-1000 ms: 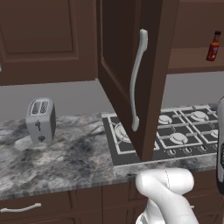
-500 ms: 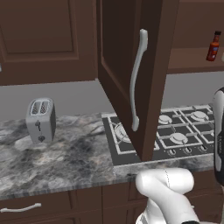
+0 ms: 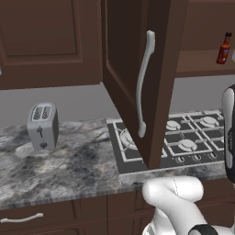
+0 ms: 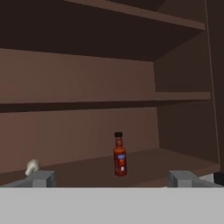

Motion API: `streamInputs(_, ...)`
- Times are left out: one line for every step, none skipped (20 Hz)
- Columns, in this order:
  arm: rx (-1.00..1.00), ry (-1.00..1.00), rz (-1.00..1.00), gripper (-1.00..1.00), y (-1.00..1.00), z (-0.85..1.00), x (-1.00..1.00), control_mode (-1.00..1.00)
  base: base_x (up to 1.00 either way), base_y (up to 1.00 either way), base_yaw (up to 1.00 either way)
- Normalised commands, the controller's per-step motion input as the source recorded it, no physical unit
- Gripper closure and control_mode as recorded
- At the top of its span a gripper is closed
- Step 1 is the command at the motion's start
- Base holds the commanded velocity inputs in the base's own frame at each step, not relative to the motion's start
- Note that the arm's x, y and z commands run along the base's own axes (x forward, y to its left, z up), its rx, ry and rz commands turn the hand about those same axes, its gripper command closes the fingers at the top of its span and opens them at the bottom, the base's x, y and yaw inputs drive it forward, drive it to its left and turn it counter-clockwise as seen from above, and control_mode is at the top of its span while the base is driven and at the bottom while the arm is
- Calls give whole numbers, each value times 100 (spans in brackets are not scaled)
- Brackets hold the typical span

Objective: Pick the chicken drumstick from the plate and place it on the cutting board. Then pick the condiment bottle from the cabinet and place it next to the cutting board.

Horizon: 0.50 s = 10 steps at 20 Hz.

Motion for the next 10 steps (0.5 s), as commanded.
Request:
streamInputs(0, 0, 0, -100, -12, -4, 18, -100, 0, 0, 0)
streamInputs(0, 0, 0, -100, -11, -7, 17, -100, 0, 0, 0)
streamInputs(0, 0, 0, -100, -9, -9, 16, -100, 0, 0, 0)
streamInputs(0, 0, 0, -100, -8, -10, 15, -100, 0, 0, 0)
streamInputs(0, 0, 0, -100, -6, -12, 15, -100, 0, 0, 0)
streamInputs(0, 0, 0, -100, -5, -13, 15, -100, 0, 0, 0)
streamInputs(0, 0, 0, -100, -5, -13, 17, -100, 0, 0, 0)
streamInputs(0, 0, 0, -100, -4, -13, 16, -100, 0, 0, 0)
streamInputs(0, 0, 0, -100, -3, -13, 16, -100, 0, 0, 0)
streamInputs(0, 0, 0, -100, -3, -10, 16, -100, 0, 0, 0)
